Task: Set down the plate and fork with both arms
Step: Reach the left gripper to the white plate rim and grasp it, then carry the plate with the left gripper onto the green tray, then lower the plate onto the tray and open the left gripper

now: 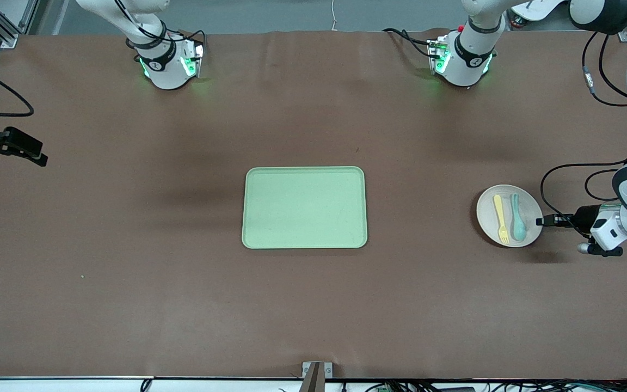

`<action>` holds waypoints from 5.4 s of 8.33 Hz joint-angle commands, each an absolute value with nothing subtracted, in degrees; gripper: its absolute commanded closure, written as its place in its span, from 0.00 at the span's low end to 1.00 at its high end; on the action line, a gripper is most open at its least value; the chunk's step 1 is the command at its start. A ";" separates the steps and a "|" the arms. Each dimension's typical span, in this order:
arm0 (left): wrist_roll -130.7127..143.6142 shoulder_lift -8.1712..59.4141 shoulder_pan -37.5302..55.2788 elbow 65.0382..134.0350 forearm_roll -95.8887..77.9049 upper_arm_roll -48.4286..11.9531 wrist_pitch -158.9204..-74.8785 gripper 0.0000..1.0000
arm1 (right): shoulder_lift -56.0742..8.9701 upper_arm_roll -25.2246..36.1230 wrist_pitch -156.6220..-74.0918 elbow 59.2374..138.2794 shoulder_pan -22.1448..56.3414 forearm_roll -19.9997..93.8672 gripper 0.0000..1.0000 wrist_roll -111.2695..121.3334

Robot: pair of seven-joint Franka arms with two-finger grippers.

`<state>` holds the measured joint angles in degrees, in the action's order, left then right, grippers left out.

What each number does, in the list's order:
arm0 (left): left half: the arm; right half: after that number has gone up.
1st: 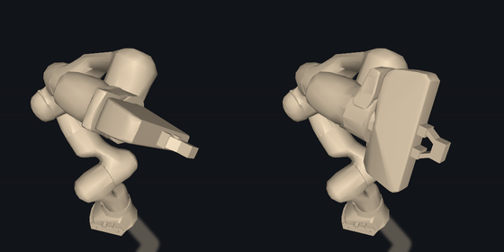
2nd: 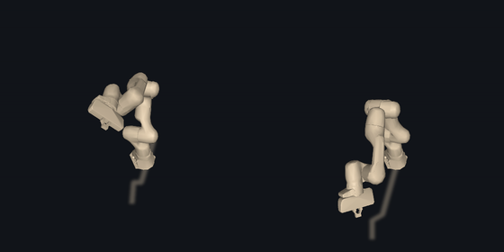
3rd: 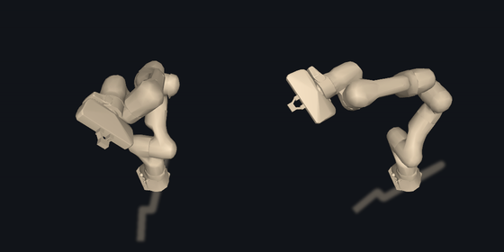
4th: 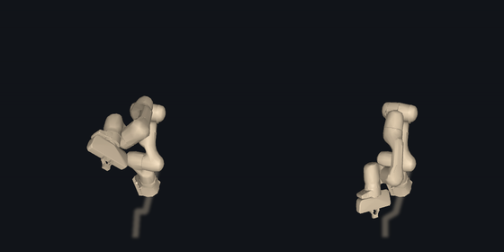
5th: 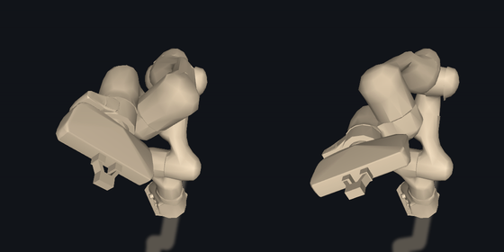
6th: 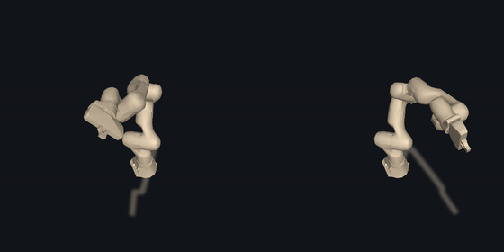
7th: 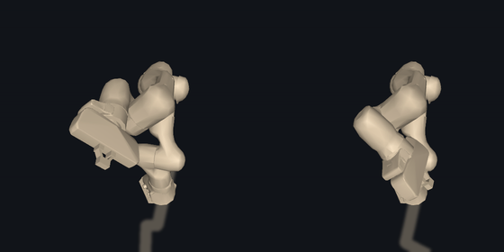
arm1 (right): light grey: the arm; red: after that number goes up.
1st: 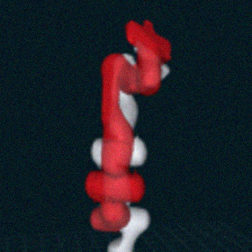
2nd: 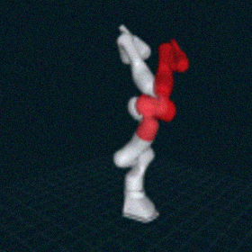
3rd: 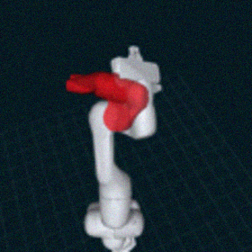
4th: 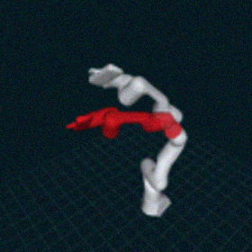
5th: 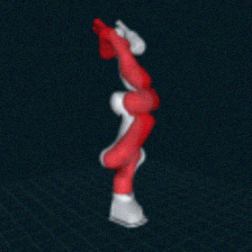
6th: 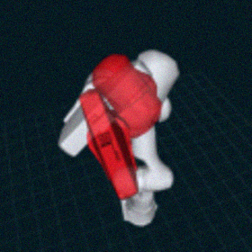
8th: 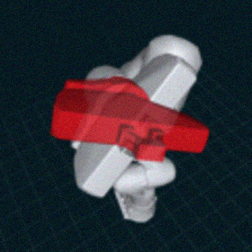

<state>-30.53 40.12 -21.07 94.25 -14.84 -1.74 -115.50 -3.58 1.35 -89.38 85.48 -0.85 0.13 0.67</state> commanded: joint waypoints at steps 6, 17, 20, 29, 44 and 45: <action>-32.96 39.46 -20.92 95.71 -14.33 -1.85 -115.23 0.99 | -2.90 1.14 -90.88 86.57 -0.70 0.35 0.00 -0.09; -15.45 31.29 -17.84 93.69 -11.69 -17.36 -114.35 1.00 | -2.90 1.14 -92.63 86.48 -0.18 0.35 0.00 -0.17; 0.66 32.07 -17.58 93.08 -11.69 -27.83 -114.26 1.00 | -2.99 1.14 -93.43 86.48 -0.17 0.44 0.00 -0.18; 16.68 36.29 -4.24 91.23 -12.04 -29.27 -117.66 1.00 | -4.13 1.06 -94.75 86.13 -0.09 0.79 0.00 -0.17; 17.32 47.11 8.61 92.37 -2.99 -26.81 -132.63 0.80 | -6.68 0.97 -96.24 86.04 0.88 0.88 0.00 -0.09; 17.31 47.20 8.53 92.37 -3.08 -26.81 -132.54 0.69 | -6.68 0.97 -96.24 86.04 1.05 0.88 0.00 -0.09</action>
